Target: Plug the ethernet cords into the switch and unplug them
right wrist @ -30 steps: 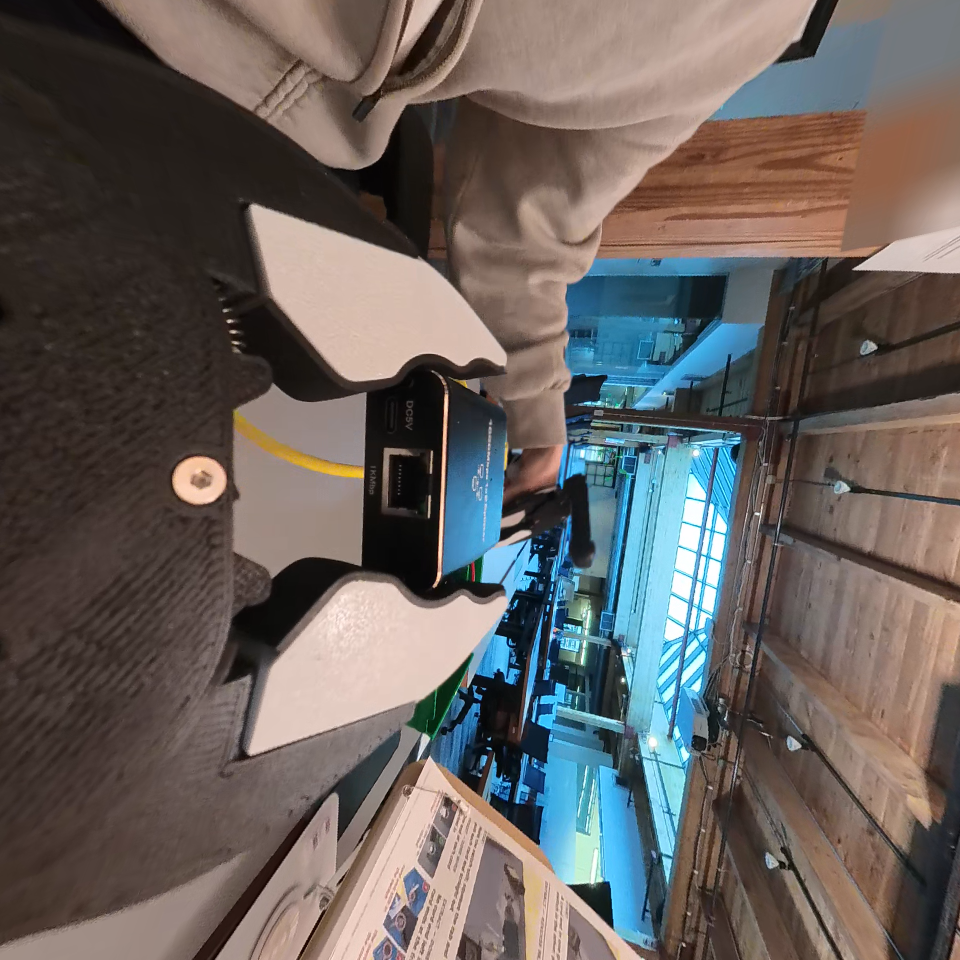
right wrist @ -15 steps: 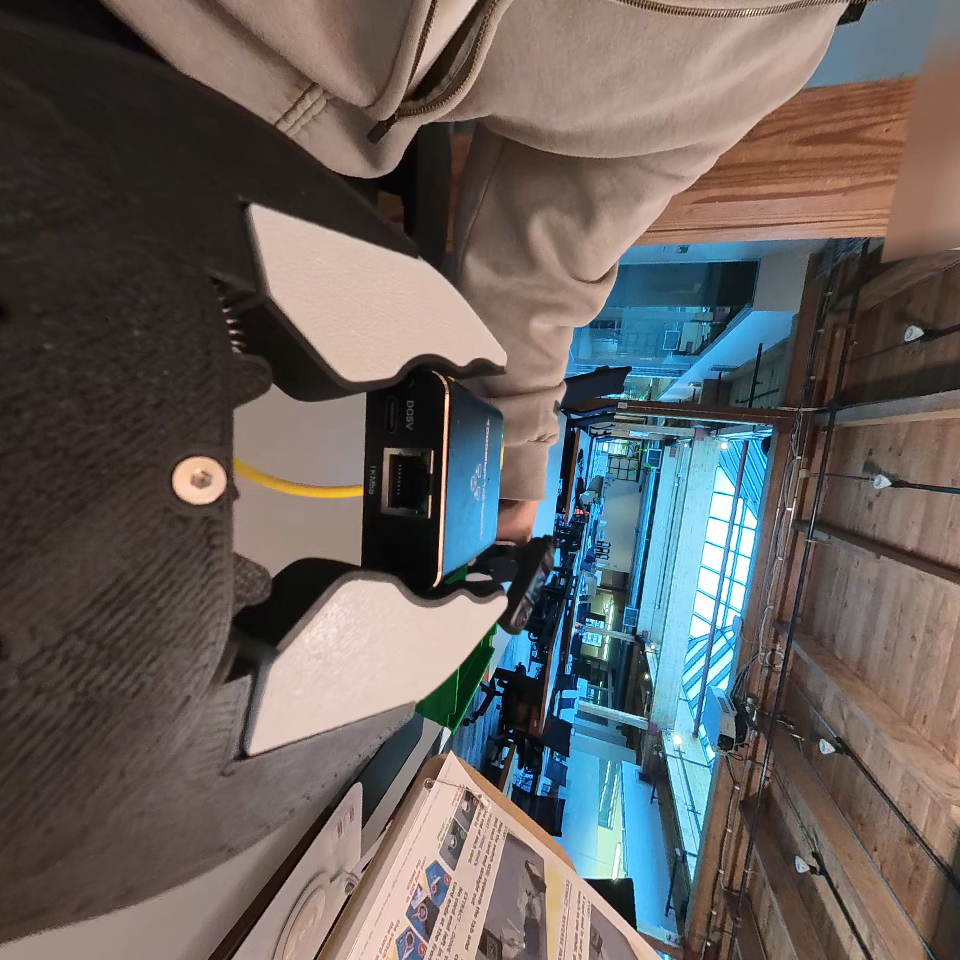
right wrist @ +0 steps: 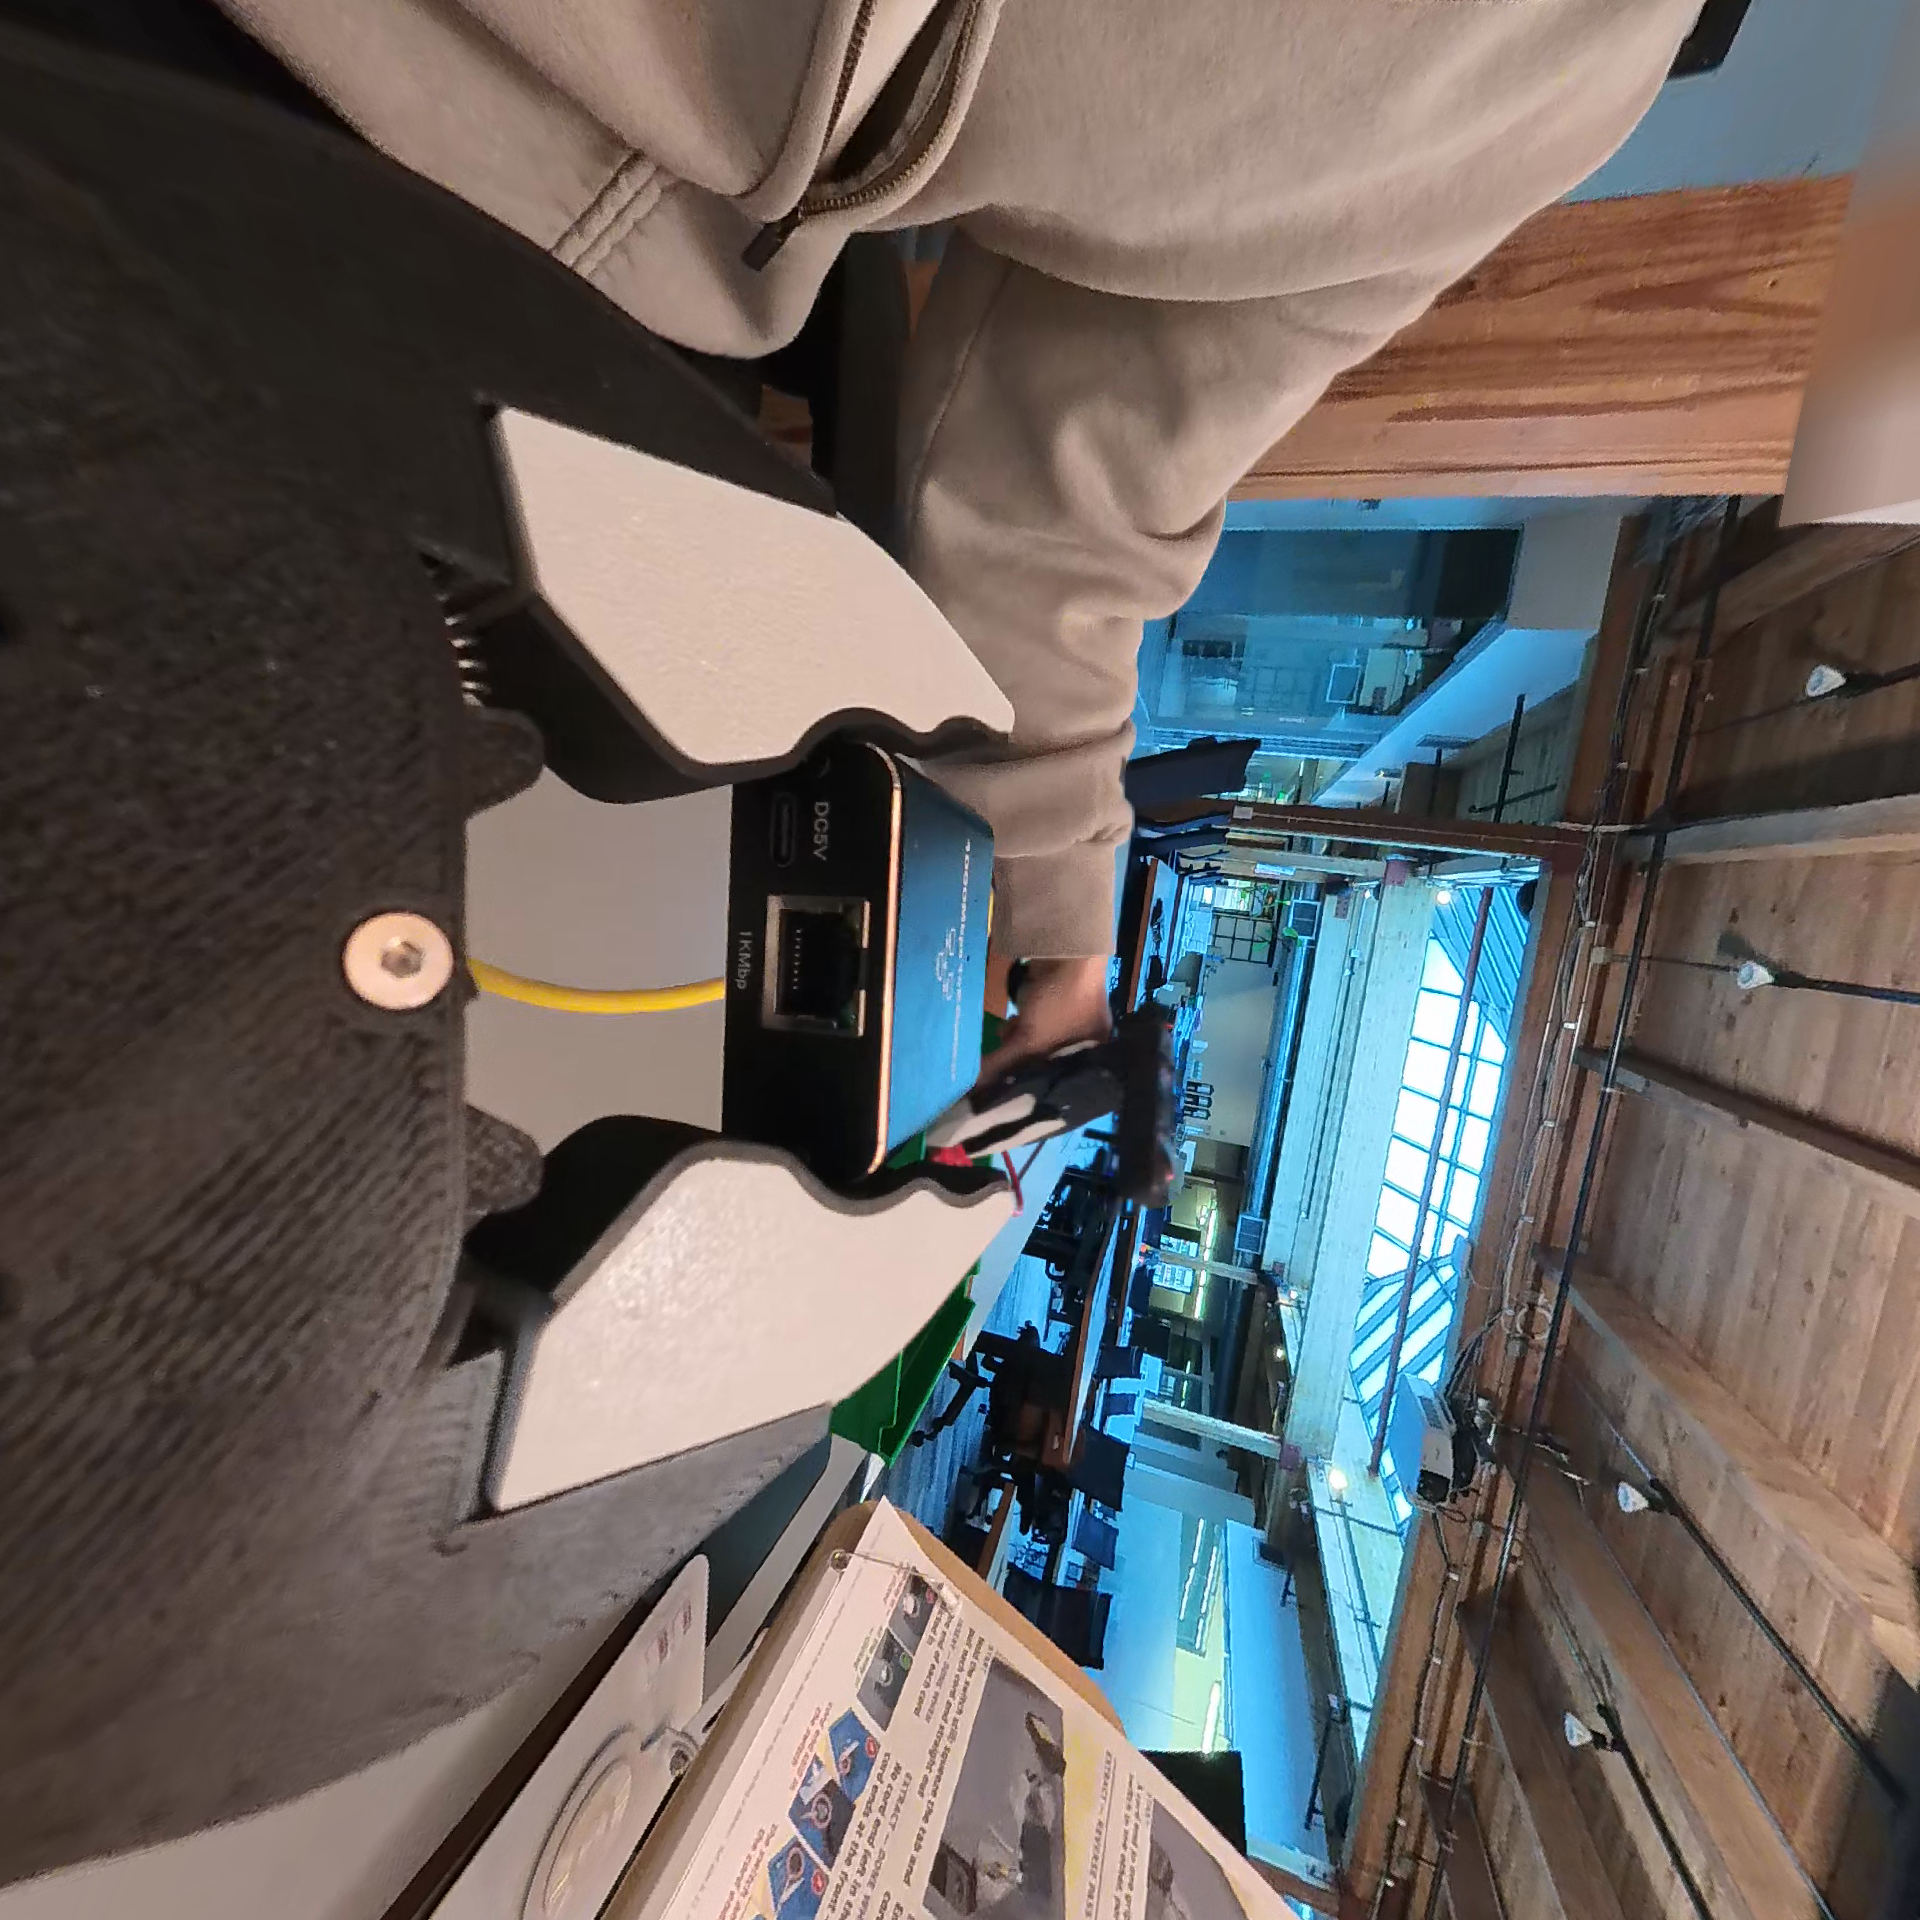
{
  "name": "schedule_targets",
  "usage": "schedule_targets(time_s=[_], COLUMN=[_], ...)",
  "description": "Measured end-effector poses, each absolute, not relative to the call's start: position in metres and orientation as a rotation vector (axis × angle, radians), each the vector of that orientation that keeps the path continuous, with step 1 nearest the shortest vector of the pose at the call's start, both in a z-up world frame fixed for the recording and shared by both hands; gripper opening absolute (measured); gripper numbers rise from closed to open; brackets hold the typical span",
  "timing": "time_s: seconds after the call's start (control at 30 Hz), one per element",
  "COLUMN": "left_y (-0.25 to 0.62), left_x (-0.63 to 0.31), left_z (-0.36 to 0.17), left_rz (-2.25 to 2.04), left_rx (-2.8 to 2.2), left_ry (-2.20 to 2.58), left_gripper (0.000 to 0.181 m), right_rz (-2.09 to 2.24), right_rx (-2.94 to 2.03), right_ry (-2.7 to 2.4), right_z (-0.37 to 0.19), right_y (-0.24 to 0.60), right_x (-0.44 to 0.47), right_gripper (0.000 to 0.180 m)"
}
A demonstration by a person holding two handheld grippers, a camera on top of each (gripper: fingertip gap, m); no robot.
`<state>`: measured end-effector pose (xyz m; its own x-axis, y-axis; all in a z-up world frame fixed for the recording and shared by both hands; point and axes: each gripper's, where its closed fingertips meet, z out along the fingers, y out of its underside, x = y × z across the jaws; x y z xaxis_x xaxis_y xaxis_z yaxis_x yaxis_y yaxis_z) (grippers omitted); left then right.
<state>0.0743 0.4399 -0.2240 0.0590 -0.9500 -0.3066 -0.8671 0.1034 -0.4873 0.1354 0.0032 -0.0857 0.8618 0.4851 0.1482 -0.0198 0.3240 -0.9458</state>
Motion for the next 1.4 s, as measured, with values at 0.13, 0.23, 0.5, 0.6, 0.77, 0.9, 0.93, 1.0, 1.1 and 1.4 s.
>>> schedule_targets(time_s=[0.13, 0.23, 0.5, 0.6, 0.77, 0.9, 0.93, 1.0, 1.1, 1.4], left_y=[0.434, 0.4, 0.227, 0.16, 0.12, 0.133, 0.138, 0.154, 0.194, 0.268], left_x=[0.058, 0.05, 0.025, -0.002, -0.011, 0.019, 0.025, 0.04, 0.069, 0.116], left_z=[-0.162, -0.127, -0.068, -0.051, -0.112, -0.17, -0.172, -0.182, -0.195, -0.224], left_rz=[-0.253, -0.416, -1.408, -2.054, -2.44, -2.317, -2.337, -2.153, -1.733, -0.615], left_rx=[-1.686, -1.609, -1.245, -1.046, -1.041, -1.48, -1.513, -1.639, -1.747, -1.406], left_ry=[1.736, 1.803, 2.198, 2.335, 2.602, 2.655, 2.628, 2.607, 2.494, 2.304], left_gripper=[0.021, 0.021, 0.021, 0.021, 0.021, 0.021, 0.021, 0.022, 0.02, 0.042], right_rz=[0.34, 0.334, 0.319, 0.308, 0.299, 0.293, 0.289, 0.284, 0.291, 0.295], right_rx=[-1.194, -1.185, -1.159, -1.148, -1.12, -1.109, -1.109, -1.107, -1.101, -1.113], right_ry=[-0.463, -0.477, -0.501, -0.514, -0.521, -0.524, -0.526, -0.526, -0.52, -0.517], right_z=[-0.081, -0.077, -0.067, -0.063, -0.055, -0.052, -0.052, -0.051, -0.051, -0.055], right_y=[0.0, -0.002, -0.009, -0.013, -0.02, -0.024, -0.025, -0.027, -0.027, -0.025], right_x=[0.132, 0.129, 0.123, 0.12, 0.119, 0.118, 0.118, 0.119, 0.121, 0.124], right_gripper=[0.076, 0.076, 0.076, 0.076, 0.076, 0.076, 0.076, 0.076, 0.076, 0.076])
